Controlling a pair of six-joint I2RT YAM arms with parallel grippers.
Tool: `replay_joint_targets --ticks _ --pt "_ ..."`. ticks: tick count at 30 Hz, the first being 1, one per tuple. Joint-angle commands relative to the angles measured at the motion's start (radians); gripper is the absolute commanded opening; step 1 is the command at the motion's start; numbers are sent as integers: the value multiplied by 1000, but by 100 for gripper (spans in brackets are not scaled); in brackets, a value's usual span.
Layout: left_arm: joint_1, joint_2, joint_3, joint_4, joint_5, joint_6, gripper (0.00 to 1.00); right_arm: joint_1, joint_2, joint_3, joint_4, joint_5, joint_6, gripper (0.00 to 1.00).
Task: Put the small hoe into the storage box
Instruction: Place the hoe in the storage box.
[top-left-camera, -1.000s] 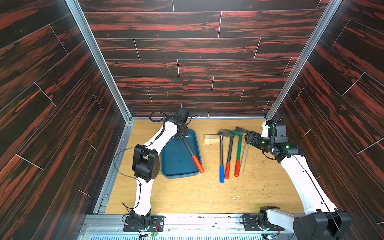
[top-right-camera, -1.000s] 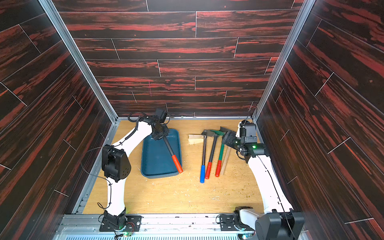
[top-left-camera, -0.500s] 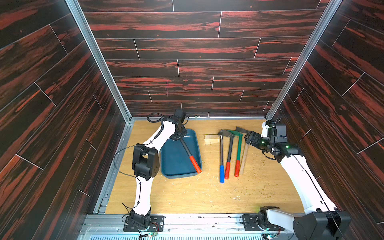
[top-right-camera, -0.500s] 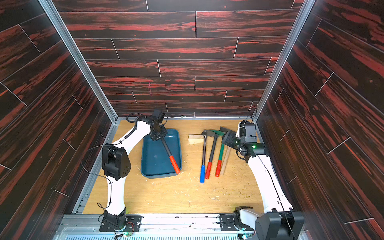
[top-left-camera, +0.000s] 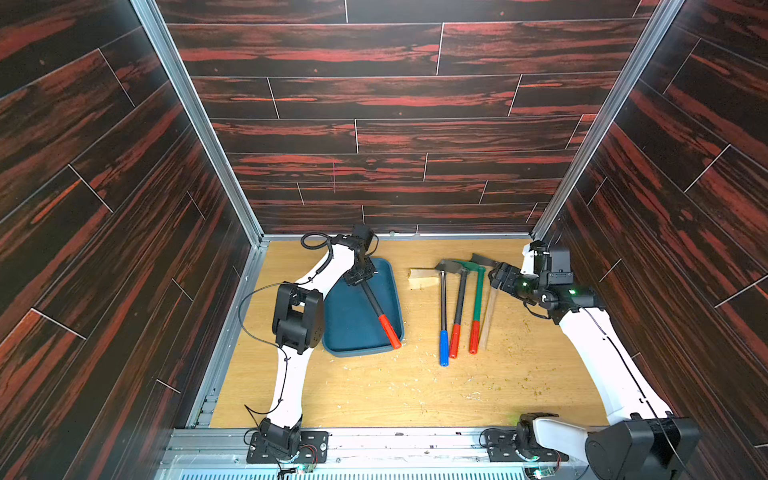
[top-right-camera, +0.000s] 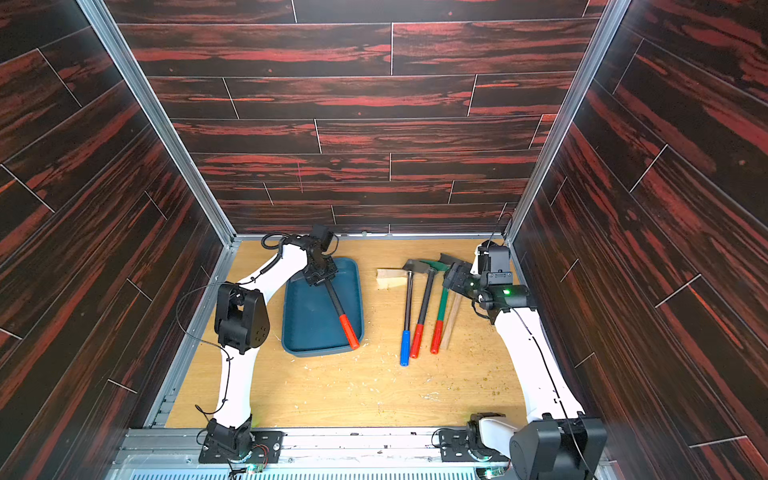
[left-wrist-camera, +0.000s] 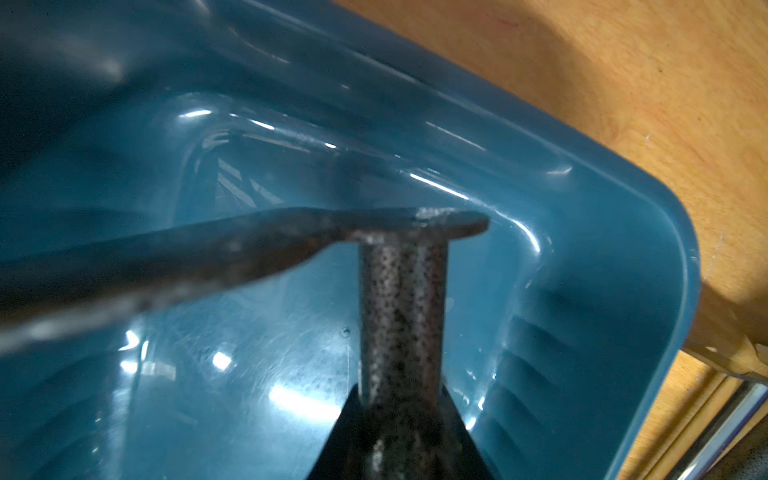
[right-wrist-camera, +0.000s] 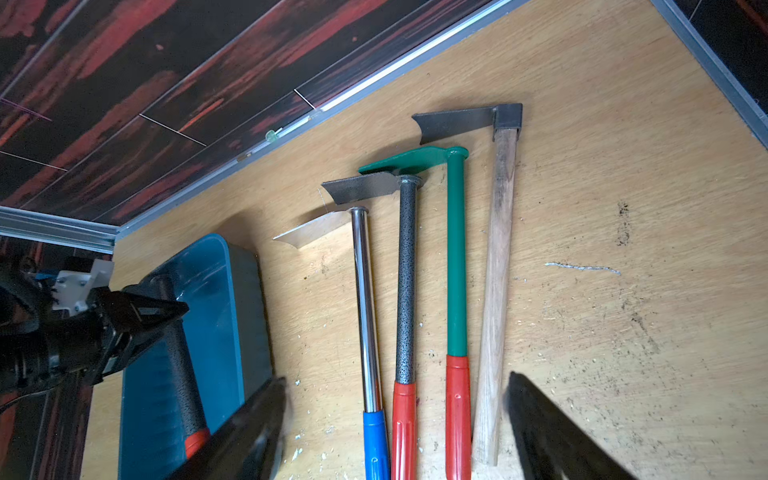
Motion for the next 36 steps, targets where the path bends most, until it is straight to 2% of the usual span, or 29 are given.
replay_joint_targets --ticks 1,8,17,36 --pt "17 -7 29 15 -1 4 0 -4 8 15 6 -2 6 86" --pt "26 36 64 34 21 13 0 -4 16 19 8 -6 8 86" --pt "29 74 159 -16 -27 45 0 -3 15 19 6 -8 9 86" --pt "36 90 68 64 17 7 0 -3 12 16 3 -8 9 86"
